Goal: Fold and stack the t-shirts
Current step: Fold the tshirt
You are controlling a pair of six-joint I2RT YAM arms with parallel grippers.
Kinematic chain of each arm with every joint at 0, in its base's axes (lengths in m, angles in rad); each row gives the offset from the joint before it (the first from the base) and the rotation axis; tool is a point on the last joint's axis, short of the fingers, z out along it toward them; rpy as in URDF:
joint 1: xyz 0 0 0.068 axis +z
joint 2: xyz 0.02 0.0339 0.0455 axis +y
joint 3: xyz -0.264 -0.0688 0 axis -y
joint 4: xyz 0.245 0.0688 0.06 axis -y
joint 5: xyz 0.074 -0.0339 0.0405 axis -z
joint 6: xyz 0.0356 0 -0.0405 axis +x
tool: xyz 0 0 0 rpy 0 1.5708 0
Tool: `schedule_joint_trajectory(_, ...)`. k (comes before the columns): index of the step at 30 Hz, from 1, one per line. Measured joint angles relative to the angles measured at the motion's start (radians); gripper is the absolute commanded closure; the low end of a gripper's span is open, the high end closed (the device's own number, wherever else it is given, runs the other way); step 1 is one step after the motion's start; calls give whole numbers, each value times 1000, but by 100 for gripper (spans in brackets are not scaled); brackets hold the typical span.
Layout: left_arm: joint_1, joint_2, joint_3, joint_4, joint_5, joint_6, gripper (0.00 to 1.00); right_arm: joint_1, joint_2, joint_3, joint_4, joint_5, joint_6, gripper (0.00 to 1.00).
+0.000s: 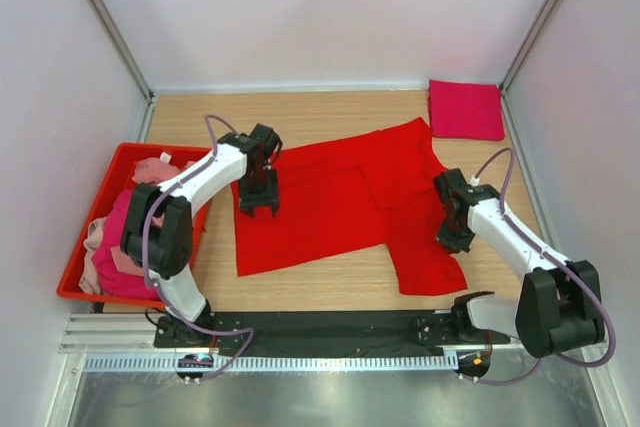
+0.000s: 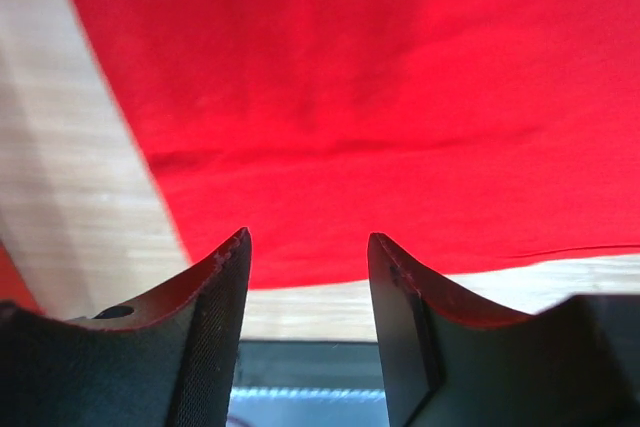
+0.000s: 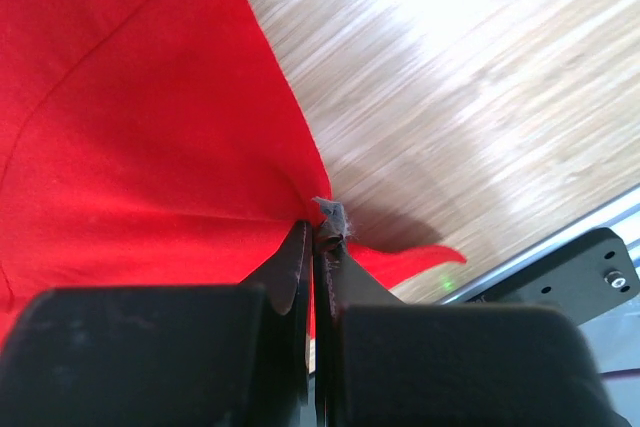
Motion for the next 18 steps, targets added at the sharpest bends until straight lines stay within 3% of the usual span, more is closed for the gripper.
schedule_joint_trajectory(4, 0, -29, -105, -27, -6, -10, 58, -23, -14, 0, -10, 21, 5, 99)
schedule_joint_trajectory(12, -1, -150, -225, -108, -59, -98, 55, -24, 40, 0, 3, 10, -21, 99)
schedule_joint_trajectory(18, -2, -226, -400, -106, -55, -199, 56, -24, 50, 0, 7, 4, -39, 99)
